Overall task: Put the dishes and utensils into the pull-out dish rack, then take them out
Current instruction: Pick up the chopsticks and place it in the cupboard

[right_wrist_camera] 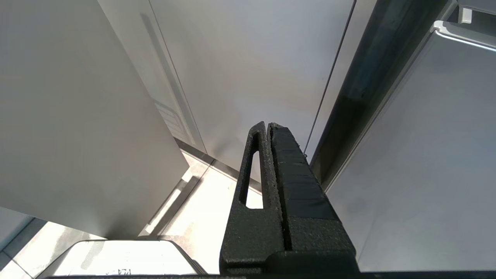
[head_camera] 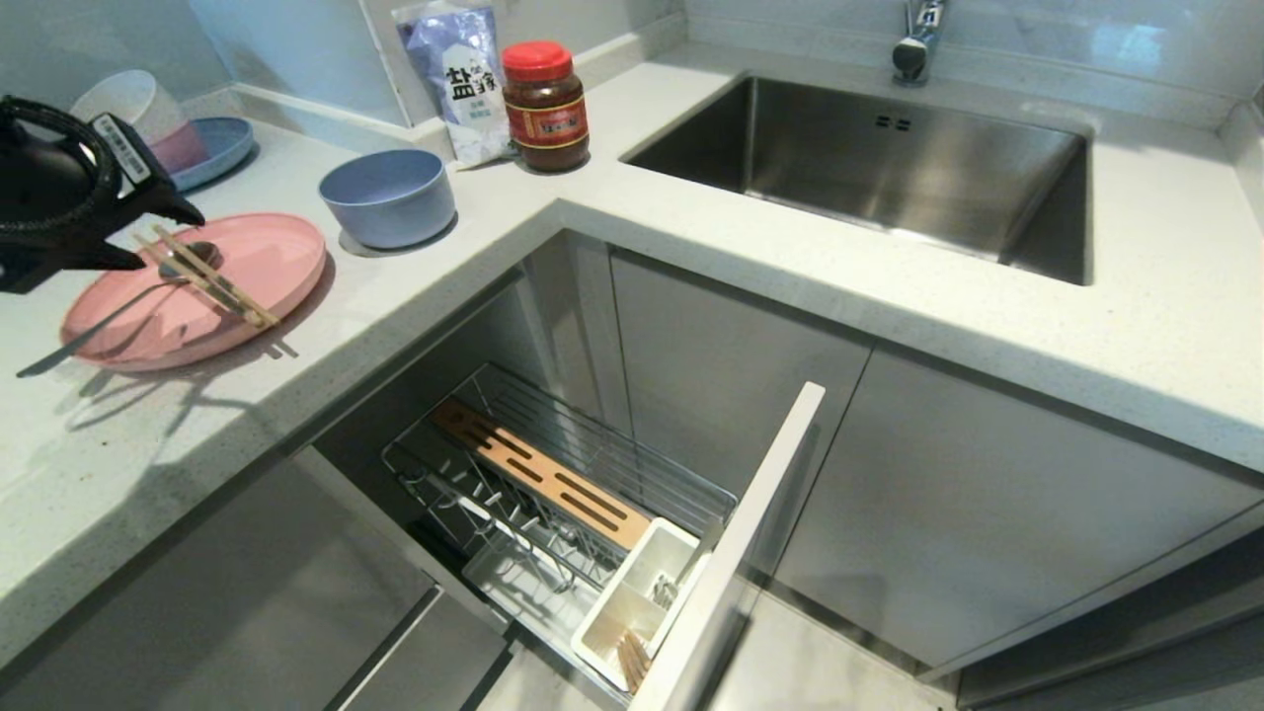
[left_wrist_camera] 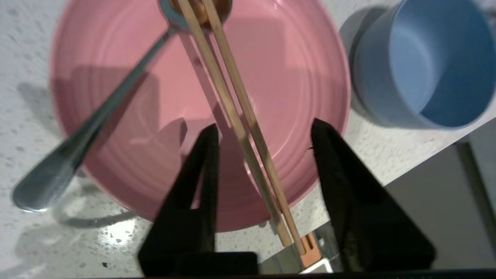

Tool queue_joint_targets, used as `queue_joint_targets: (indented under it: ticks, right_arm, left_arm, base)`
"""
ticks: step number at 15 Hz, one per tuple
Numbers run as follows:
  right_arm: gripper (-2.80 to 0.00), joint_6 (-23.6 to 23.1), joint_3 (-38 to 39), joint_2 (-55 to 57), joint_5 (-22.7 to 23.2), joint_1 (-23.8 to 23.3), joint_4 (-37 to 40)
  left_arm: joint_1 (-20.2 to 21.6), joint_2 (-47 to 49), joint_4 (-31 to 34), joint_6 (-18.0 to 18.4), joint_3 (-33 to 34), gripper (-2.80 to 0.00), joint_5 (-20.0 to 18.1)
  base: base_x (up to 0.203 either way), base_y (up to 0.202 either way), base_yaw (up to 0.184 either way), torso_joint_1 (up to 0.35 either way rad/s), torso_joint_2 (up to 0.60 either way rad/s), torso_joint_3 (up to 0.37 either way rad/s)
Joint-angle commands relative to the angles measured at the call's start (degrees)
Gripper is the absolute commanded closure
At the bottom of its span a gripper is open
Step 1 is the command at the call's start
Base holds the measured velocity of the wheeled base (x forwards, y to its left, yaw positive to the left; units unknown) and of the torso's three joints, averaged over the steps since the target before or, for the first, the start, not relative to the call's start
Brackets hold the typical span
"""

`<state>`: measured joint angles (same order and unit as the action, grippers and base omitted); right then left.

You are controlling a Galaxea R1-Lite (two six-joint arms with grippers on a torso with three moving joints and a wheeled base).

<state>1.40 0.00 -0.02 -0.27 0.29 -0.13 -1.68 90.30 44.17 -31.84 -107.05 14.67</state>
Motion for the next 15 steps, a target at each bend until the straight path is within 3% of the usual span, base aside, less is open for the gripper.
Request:
queue_joint_targets:
  ticks: [1,5,15]
  right_arm:
    - [0.0,0.0,0.1,-0.2,0.0,0.0,0.0]
    - [0.0,0.0,0.1,-0.2,0.0,0.0,0.0]
    - [0.0,0.0,0.1,-0.2,0.0,0.0,0.0]
  left_arm:
    - [-0.7,2.2,0.5,-1.3,-0.6,-2.8,0.2]
    - [-0.7,4.0,0.5,-1.5,-0.8,-2.8,2.9]
    - [-1.7,7.5,0.6,-1.5,-1.0,-2.8,3.9]
  base:
    - [0.0,0.0,0.0,0.0,0.0,0.0]
    - [0.0,0.0,0.0,0.0,0.0,0.0]
    - [0.0,0.0,0.0,0.0,0.0,0.0]
